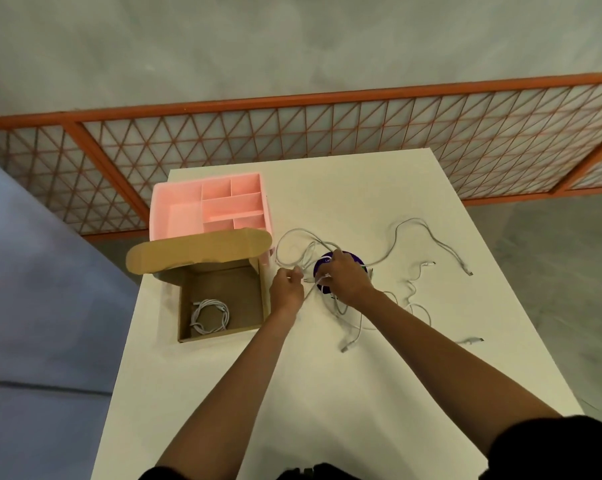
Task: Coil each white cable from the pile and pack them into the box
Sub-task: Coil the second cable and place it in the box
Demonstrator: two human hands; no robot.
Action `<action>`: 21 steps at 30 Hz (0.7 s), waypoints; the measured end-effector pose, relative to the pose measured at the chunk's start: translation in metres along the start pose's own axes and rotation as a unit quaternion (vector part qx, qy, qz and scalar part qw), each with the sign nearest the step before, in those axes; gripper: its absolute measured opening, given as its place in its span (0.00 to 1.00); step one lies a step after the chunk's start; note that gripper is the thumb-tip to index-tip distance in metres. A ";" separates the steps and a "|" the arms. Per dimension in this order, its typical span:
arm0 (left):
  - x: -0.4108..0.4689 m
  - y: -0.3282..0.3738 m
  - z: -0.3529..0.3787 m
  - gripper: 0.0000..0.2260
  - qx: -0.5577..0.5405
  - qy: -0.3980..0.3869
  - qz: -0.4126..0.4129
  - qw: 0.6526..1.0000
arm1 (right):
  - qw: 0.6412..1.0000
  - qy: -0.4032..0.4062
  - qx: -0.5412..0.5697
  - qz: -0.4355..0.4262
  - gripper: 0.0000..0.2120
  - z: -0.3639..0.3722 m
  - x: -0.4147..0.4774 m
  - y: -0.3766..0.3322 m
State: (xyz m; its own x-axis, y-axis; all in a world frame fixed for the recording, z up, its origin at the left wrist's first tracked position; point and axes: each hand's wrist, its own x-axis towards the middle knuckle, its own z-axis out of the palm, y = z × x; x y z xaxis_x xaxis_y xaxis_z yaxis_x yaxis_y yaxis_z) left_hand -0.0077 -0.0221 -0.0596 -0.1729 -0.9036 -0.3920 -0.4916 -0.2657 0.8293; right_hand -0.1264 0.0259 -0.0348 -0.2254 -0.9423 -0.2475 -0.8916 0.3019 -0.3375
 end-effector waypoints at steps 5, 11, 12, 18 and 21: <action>-0.004 0.006 -0.010 0.12 -0.093 0.003 0.060 0.994 | 0.999 -0.007 -0.032 0.024 0.14 -0.018 -0.012 0.008; -0.029 0.036 -0.027 0.14 -0.104 -0.063 0.145 0.982 | 0.972 -0.216 0.084 0.041 0.15 -0.066 -0.039 0.016; -0.032 0.043 -0.030 0.14 -0.114 -0.074 0.154 0.979 | 0.975 -0.194 0.100 0.044 0.15 -0.073 -0.042 0.018; -0.060 0.077 -0.043 0.14 -0.165 -0.220 0.165 0.947 | 0.947 -0.027 0.318 -0.031 0.15 -0.084 -0.047 0.018; -0.076 0.088 -0.046 0.12 -0.193 -0.267 0.173 0.928 | 0.918 0.028 0.391 -0.062 0.08 -0.087 -0.053 0.015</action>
State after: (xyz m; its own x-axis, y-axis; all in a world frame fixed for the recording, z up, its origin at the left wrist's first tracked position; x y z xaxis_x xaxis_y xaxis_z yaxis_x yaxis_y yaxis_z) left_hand 0.0013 0.0075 0.0617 -0.7131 -0.6885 -0.1323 -0.0042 -0.1845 0.9828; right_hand -0.1625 0.0674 0.0524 -0.1811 -0.9756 -0.1240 -0.3624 0.1834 -0.9138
